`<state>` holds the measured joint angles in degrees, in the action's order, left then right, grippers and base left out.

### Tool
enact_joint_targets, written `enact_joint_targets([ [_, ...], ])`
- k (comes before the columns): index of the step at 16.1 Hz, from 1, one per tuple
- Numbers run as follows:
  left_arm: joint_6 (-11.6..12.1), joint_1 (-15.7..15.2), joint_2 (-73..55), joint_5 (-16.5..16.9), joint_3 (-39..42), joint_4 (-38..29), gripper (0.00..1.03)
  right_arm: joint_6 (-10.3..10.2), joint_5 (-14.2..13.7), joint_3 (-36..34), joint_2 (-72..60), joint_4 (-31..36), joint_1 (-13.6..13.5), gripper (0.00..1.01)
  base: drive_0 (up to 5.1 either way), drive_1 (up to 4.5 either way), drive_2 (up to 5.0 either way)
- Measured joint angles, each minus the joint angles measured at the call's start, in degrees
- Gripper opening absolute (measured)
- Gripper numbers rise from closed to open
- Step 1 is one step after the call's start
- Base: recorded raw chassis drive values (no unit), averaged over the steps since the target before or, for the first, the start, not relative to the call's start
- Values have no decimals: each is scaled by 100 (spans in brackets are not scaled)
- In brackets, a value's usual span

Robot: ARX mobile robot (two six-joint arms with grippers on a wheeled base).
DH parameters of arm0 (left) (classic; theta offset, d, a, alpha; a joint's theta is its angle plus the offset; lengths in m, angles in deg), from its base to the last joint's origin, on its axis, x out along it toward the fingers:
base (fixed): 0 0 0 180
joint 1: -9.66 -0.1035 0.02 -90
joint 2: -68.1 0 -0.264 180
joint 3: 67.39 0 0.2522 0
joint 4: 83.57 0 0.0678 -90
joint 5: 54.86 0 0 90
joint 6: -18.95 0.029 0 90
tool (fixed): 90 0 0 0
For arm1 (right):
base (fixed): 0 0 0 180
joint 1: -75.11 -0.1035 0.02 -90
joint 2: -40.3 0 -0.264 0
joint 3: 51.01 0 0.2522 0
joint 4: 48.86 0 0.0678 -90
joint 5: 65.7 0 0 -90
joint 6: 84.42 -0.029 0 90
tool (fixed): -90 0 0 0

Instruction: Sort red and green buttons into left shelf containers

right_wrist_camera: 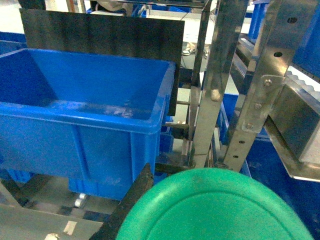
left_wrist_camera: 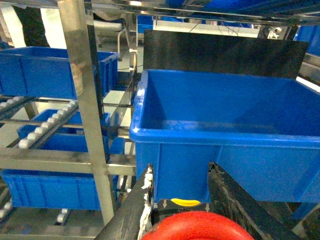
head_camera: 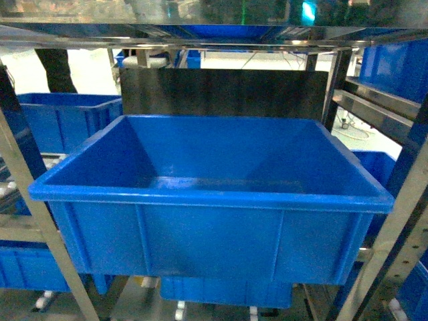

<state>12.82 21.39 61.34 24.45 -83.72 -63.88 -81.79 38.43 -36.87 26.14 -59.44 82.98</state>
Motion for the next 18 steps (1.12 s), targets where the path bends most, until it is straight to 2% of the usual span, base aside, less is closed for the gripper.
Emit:
enact_joint_targets([
  [3,0,0,-2,-2,0,0,28,0,2,0,2,28,0,27,-6,341,-353],
  [13,0,0,-13,0,0,2,28,-7,37,0,0,-11,9,27,0,0,0],
  [16,0,0,-13,0,0,2,28,-7,284,9,-404,330,37,27,0,0,0],
  [18,0,0,-13,0,0,0,28,-2,343,20,-1078,1008,-85,27,0,0,0],
])
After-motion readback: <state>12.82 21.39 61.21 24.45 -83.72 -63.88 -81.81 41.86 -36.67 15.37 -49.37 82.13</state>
